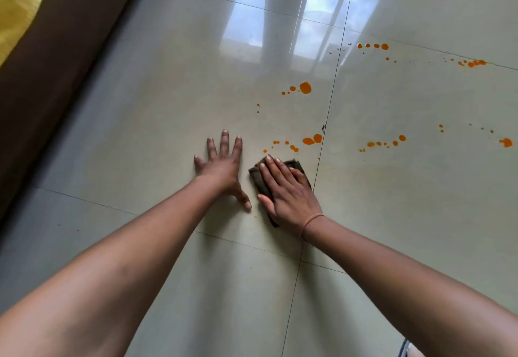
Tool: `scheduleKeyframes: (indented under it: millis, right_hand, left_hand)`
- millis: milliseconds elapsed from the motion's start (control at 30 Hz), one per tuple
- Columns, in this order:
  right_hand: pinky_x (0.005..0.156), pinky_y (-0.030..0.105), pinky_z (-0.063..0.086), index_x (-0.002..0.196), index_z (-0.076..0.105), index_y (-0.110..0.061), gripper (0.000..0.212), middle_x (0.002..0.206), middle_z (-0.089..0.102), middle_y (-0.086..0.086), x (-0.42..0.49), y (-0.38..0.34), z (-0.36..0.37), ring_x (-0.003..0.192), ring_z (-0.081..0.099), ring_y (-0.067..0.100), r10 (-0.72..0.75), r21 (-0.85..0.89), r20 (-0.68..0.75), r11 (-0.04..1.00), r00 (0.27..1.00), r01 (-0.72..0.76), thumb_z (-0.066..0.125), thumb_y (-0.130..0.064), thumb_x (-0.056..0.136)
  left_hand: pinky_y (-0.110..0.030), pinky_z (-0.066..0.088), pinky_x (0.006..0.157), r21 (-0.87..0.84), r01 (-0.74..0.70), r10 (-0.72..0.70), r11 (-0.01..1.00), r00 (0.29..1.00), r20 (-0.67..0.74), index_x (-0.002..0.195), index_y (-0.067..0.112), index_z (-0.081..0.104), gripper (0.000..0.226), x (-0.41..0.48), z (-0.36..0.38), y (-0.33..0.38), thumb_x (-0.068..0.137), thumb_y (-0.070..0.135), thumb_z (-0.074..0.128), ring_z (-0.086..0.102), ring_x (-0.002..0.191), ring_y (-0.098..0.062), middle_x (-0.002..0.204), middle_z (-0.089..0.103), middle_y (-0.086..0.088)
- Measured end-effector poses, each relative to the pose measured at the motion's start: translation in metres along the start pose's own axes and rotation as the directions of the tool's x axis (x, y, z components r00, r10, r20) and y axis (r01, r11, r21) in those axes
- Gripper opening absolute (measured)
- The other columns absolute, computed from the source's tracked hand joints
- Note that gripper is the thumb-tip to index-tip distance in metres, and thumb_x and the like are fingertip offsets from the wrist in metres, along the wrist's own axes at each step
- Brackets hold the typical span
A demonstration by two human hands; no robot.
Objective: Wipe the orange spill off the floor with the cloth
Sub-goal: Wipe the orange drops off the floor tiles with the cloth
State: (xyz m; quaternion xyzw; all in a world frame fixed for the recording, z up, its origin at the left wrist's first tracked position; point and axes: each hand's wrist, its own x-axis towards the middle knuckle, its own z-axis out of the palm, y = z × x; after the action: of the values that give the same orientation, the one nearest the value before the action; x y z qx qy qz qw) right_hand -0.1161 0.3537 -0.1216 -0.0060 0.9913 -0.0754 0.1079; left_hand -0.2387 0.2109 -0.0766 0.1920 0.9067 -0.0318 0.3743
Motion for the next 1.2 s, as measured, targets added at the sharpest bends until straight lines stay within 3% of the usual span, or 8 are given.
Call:
scheduleKeyframes:
  millis: [267, 433, 533, 733, 900, 1000, 1100, 1200]
  right_hand:
    - [0.115, 0.038, 0.017, 0.153, 0.022, -0.017, 0.067, 0.160, 0.017, 0.005, -0.046, 0.020, 0.003, 0.148, 0.015, 0.020, -0.177, 0.023, 0.034, 0.984, 0.984, 0.177, 0.033, -0.049, 0.095]
    - [0.116, 0.038, 0.011, 0.153, 0.020, -0.018, 0.076, 0.161, 0.015, 0.003, 0.068, 0.022, -0.020, 0.148, 0.014, 0.017, 0.082, 0.047, -0.004, 0.996, 0.997, -0.082, 0.012, -0.055, 0.087]
    - [0.115, 0.035, 0.009, 0.152, 0.023, -0.015, 0.074, 0.160, 0.018, 0.005, 0.056, 0.019, -0.015, 0.147, 0.017, 0.019, 0.188, 0.075, -0.068, 0.980, 0.980, -0.183, 0.019, -0.053, 0.088]
    - [0.116, 0.040, 0.019, 0.153, 0.023, -0.017, 0.070, 0.160, 0.018, 0.006, -0.030, 0.029, -0.002, 0.147, 0.019, 0.021, -0.295, 0.029, 0.047, 0.955, 0.954, 0.294, 0.035, -0.050, 0.092]
    - [0.114, 0.035, 0.007, 0.153, 0.017, -0.017, 0.076, 0.161, 0.012, 0.005, 0.044, 0.015, -0.014, 0.148, 0.012, 0.019, 0.284, 0.092, -0.033, 0.956, 0.958, -0.280, 0.017, -0.053, 0.087]
    - [0.115, 0.043, 0.021, 0.153, 0.021, -0.014, 0.072, 0.161, 0.014, 0.008, -0.023, -0.020, 0.001, 0.148, 0.015, 0.022, -0.027, 0.075, 0.041, 0.997, 0.999, 0.023, 0.033, -0.049, 0.091]
    - [0.116, 0.042, 0.021, 0.153, 0.021, -0.018, 0.071, 0.161, 0.015, 0.005, -0.076, -0.004, 0.010, 0.148, 0.013, 0.020, -0.296, 0.041, 0.085, 0.955, 0.951, 0.294, 0.039, -0.048, 0.092]
    - [0.113, 0.039, 0.020, 0.151, 0.030, -0.017, 0.068, 0.158, 0.024, 0.006, -0.035, 0.002, 0.007, 0.145, 0.026, 0.022, -0.083, -0.007, 0.007, 0.997, 0.997, 0.083, 0.038, -0.046, 0.090]
  left_hand:
    - [-0.069, 0.006, 0.109, -0.029, 0.029, -0.029, 0.999, 1.000, 0.006, 0.149, 0.028, -0.026, 0.168, -0.001, -0.002, 0.004, 0.033, 0.056, 0.093, -0.026, 0.142, -0.038, 0.152, -0.040, -0.003]
    - [-0.071, 0.005, 0.107, -0.054, 0.054, -0.052, 0.997, 0.998, 0.026, 0.147, 0.031, -0.029, 0.170, 0.004, 0.000, 0.007, 0.032, 0.051, 0.095, -0.029, 0.141, -0.039, 0.150, -0.043, -0.003]
    - [-0.072, 0.004, 0.106, -0.067, 0.051, -0.049, 0.996, 0.998, 0.034, 0.147, 0.031, -0.029, 0.170, 0.003, -0.002, 0.008, 0.033, 0.049, 0.095, -0.030, 0.140, -0.040, 0.149, -0.044, -0.003]
    - [-0.072, 0.002, 0.107, -0.088, 0.057, -0.055, 0.994, 0.998, 0.023, 0.147, 0.032, -0.029, 0.170, 0.002, 0.000, 0.007, 0.032, 0.049, 0.095, -0.032, 0.140, -0.039, 0.149, -0.045, -0.002]
    - [-0.070, 0.002, 0.107, -0.082, 0.055, -0.052, 0.995, 0.998, 0.035, 0.146, 0.034, -0.029, 0.168, 0.002, 0.000, 0.007, 0.034, 0.048, 0.095, -0.032, 0.140, -0.038, 0.149, -0.044, -0.001]
    - [-0.070, 0.007, 0.109, -0.072, 0.040, -0.037, 0.997, 0.999, 0.035, 0.149, 0.033, -0.023, 0.158, -0.002, -0.007, 0.004, 0.044, 0.044, 0.095, -0.026, 0.142, -0.038, 0.153, -0.038, -0.001]
    - [-0.069, 0.013, 0.109, -0.063, 0.025, -0.022, 0.998, 0.999, 0.040, 0.151, 0.033, -0.019, 0.153, -0.002, -0.012, 0.002, 0.049, 0.038, 0.094, -0.022, 0.144, -0.038, 0.155, -0.034, -0.001]
    - [-0.070, 0.013, 0.108, -0.069, 0.020, -0.017, 0.997, 0.999, 0.041, 0.151, 0.033, -0.017, 0.152, -0.001, -0.010, 0.002, 0.048, 0.035, 0.095, -0.022, 0.144, -0.038, 0.155, -0.034, -0.001]
